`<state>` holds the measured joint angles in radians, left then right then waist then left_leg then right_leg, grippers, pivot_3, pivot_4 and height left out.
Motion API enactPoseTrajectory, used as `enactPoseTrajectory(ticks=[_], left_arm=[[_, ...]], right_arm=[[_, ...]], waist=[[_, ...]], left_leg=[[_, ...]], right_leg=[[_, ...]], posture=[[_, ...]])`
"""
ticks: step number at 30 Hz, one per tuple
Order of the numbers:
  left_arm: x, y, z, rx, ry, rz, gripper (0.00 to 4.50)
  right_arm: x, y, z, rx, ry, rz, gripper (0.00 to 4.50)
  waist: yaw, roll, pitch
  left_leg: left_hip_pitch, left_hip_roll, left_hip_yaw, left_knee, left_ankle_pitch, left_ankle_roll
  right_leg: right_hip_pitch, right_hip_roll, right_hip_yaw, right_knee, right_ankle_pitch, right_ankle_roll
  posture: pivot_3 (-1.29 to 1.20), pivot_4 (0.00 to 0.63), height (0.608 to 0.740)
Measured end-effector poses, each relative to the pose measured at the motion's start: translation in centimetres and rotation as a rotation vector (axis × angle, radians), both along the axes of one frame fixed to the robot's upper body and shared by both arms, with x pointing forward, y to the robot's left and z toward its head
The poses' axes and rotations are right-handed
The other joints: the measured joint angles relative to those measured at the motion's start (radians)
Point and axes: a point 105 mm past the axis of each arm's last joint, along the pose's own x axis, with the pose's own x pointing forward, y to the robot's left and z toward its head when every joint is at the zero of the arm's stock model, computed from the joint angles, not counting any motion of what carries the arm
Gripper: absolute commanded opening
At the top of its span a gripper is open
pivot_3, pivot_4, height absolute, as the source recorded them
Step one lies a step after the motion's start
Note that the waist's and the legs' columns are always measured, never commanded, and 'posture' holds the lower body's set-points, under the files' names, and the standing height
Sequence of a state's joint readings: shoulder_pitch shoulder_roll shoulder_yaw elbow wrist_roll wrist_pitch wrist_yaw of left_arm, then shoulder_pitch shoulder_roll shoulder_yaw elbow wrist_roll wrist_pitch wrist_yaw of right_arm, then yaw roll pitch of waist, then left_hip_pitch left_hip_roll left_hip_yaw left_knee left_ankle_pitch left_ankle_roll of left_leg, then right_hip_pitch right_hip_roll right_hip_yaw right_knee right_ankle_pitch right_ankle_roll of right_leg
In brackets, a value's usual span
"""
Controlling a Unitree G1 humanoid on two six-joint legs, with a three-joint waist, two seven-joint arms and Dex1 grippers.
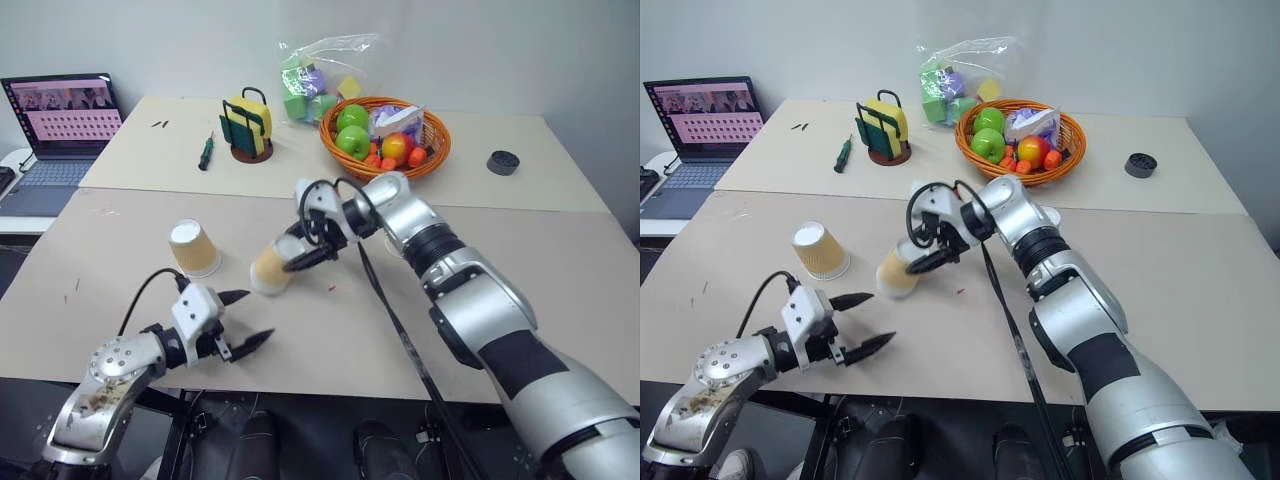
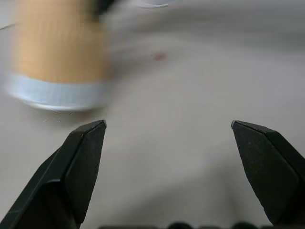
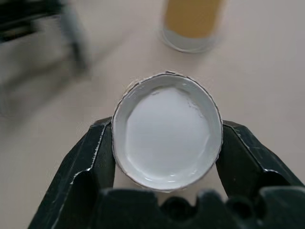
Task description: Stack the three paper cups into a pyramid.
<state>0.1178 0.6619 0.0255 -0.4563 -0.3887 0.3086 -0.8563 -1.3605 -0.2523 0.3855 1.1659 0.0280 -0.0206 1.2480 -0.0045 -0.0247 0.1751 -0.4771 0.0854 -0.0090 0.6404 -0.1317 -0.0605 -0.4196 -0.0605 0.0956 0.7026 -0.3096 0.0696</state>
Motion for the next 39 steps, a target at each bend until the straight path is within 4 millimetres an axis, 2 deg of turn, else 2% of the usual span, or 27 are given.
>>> enactPoseTrajectory(ticks=[2, 8, 20, 26, 27, 28, 30, 31, 32, 34, 36, 37, 39], left_arm=[[0.1, 0.2, 0.1, -0.001, -0.003, 0.006, 4.50], [0.3, 0.2, 0.5, -0.002, -0.017, 0.004, 4.50], [0.6, 0.1, 0.7, -0.002, -0.025, -0.004, 4.50], [0.4, 0.2, 0.4, -0.002, -0.011, 0.003, 4.50], [0.4, 0.2, 0.4, -0.002, -0.011, 0.003, 4.50], [0.4, 0.2, 0.4, -0.002, -0.012, 0.005, 4.50], [0.4, 0.2, 0.4, -0.003, -0.014, 0.008, 4.50], [0.3, 0.2, 0.4, -0.003, -0.016, 0.008, 4.50], [0.2, 0.1, 0.4, -0.003, -0.014, 0.007, 4.50], [0.1, 0.2, 0.3, -0.003, -0.010, 0.011, 4.50], [0.1, 0.2, 0.3, -0.003, -0.013, 0.015, 4.50], [0.1, 0.2, 0.3, -0.003, -0.013, 0.016, 4.50], [0.2, 0.2, 0.4, -0.003, -0.015, 0.016, 4.50]], right_arm=[[0.7, -1.3, 0.6, 0.009, -0.017, -0.051, 2.74], [0.5, -1.3, 0.5, -0.010, -0.021, -0.038, 2.74], [-2.6, 1.4, -0.5, -0.103, -0.037, 0.200, 2.74], [-2.8, 2.5, -0.8, -0.144, -0.068, 0.221, 2.74], [-2.8, 2.5, -0.8, -0.146, -0.070, 0.221, 3.22], [-2.7, 2.6, -0.7, -0.149, -0.073, 0.216, 3.53], [-2.6, 2.7, -0.8, -0.145, -0.072, 0.205, 3.83], [-2.5, 2.6, -1.0, -0.144, -0.062, 0.194, 4.29], [-2.5, 2.6, -1.1, -0.145, -0.052, 0.187, 4.48], [-2.4, 2.3, -1.1, -0.131, -0.030, 0.169, 4.48], [-2.4, 2.2, -0.2, -0.072, 0.003, 0.163, 4.48], [-2.4, 2.0, 0.5, -0.049, 0.008, 0.164, 4.48], [-2.6, 1.5, 3.5, 0.043, 0.005, 0.172, 4.48]], waist=[[-0.003, 0.000, 0.000], [-0.037, 0.000, 0.000], [-0.038, 0.000, 0.000], [-0.039, 0.000, 0.000], [-0.039, 0.000, 0.000], [-0.039, 0.000, 0.000], [-0.039, 0.000, 0.000], [-0.039, 0.000, 0.000], [-0.039, 0.000, 0.000], [-0.038, 0.000, 0.000], [-0.037, 0.000, 0.001], [-0.037, 0.001, 0.001], [-0.035, 0.001, 0.001]], left_leg=[[0.000, 0.000, 0.000, 0.000, 0.000, 0.000], [-0.001, 0.000, 0.001, -0.002, 0.000, 0.000], [0.000, 0.000, 0.001, -0.003, 0.000, 0.000], [0.001, 0.000, 0.001, -0.003, 0.000, 0.000], [0.001, 0.000, 0.001, -0.002, 0.000, 0.000], [0.001, 0.000, 0.001, -0.002, 0.000, 0.000], [0.001, 0.001, 0.001, -0.002, 0.000, 0.000], [0.001, 0.000, 0.001, -0.002, 0.000, 0.000], [0.001, 0.000, 0.001, -0.002, 0.000, 0.000], [0.000, 0.000, 0.001, -0.002, 0.000, 0.000], [0.000, 0.000, 0.001, -0.002, 0.000, 0.000], [0.000, 0.000, 0.001, -0.002, 0.000, 0.000], [0.000, 0.000, 0.001, -0.002, 0.000, 0.000]], right_leg=[[0.001, 0.000, 0.000, 0.001, 0.000, 0.000], [-0.001, 0.001, 0.002, 0.004, 0.000, -0.001], [-0.001, 0.001, 0.001, 0.006, -0.001, -0.002], [0.000, 0.001, 0.001, 0.008, -0.001, -0.002], [0.000, 0.001, 0.001, 0.008, -0.001, -0.002], [0.000, 0.001, 0.001, 0.008, -0.001, -0.002], [0.000, 0.001, 0.001, 0.009, -0.001, -0.002], [-0.001, 0.001, 0.001, 0.009, -0.001, -0.002], [-0.001, 0.001, 0.001, 0.009, -0.001, -0.002], [-0.002, 0.001, 0.001, 0.009, -0.001, -0.002], [-0.002, 0.001, 0.001, 0.009, -0.002, -0.003], [-0.002, 0.001, 0.001, 0.009, -0.002, -0.003], [-0.002, 0.001, 0.001, 0.009, -0.002, -0.002]], posture=[[0.00, 0.150, 0.675], [0.00, 0.150, 0.675], [0.00, 0.150, 0.675], [0.00, 0.150, 0.675], [0.00, 0.150, 0.675], [0.00, 0.150, 0.675], [0.00, 0.150, 0.675], [0.00, 0.150, 0.675], [0.00, 0.150, 0.675], [0.00, 0.150, 0.675], [0.00, 0.150, 0.675], [0.00, 0.150, 0.675], [0.00, 0.150, 0.675]])
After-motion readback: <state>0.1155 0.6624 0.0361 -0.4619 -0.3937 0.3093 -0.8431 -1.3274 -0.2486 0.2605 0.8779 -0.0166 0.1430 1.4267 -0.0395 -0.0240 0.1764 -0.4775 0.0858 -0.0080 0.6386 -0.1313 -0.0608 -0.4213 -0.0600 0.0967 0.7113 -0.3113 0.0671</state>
